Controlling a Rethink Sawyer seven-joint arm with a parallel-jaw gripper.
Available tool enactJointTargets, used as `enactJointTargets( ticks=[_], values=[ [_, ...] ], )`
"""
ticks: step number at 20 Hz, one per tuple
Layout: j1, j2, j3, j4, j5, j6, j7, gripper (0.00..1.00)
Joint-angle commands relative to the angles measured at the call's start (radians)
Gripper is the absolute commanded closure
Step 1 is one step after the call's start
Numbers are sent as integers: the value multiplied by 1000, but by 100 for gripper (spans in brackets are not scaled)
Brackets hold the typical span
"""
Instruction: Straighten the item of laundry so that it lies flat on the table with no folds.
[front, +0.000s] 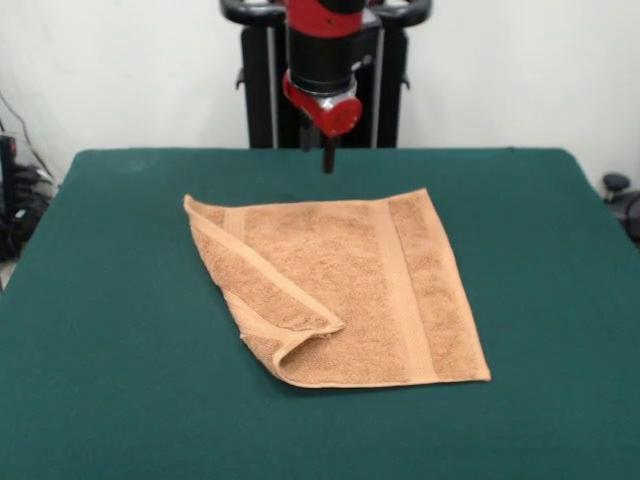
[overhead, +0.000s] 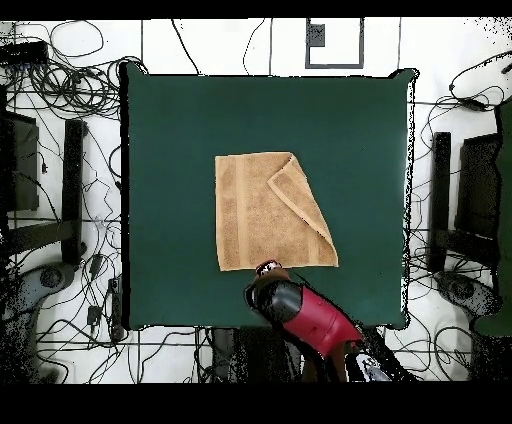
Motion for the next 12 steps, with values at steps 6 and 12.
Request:
enactJointTargets(
  ticks=[6, 12],
  values=[
    [-59, 93, 81, -39, 7, -43, 135, 0],
    [-80, 161, 52, -137, -1, -62, 108, 0]
  ],
)
